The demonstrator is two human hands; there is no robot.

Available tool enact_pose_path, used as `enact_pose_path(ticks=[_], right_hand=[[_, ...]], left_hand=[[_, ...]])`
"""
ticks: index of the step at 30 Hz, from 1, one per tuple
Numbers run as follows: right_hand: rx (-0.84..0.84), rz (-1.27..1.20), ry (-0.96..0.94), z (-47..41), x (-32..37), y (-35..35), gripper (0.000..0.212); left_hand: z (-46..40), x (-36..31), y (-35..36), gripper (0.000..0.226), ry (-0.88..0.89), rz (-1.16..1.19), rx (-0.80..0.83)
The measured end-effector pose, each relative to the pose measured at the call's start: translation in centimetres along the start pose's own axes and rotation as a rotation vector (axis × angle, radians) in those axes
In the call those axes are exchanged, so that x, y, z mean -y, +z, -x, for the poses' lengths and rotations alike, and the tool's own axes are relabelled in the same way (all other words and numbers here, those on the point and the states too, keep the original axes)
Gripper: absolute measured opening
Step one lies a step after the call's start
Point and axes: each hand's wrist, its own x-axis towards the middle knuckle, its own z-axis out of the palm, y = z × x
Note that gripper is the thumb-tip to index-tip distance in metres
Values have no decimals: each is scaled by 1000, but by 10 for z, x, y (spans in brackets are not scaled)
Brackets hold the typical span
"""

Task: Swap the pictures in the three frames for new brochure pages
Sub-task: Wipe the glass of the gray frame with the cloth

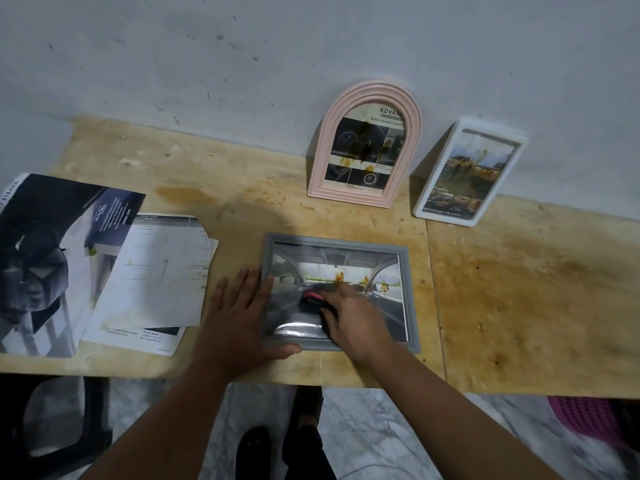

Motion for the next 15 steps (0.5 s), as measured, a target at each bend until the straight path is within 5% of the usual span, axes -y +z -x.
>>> enact_pose_path(ticks=[5, 7, 10, 15], right_hand=[[355, -234, 123, -27, -1, -47, 18], [206, -359, 220, -49, -2, -55, 18], [-28, -118, 181, -64, 4, -32, 27], [-54, 35, 108, -20, 18, 1, 35]], left_hand=[[2, 1, -1, 137, 1, 11, 3], [2, 1, -1, 137, 5, 19, -8], [2, 1, -1, 136, 12, 46, -30], [1, 1, 0, 136, -1, 26, -23]])
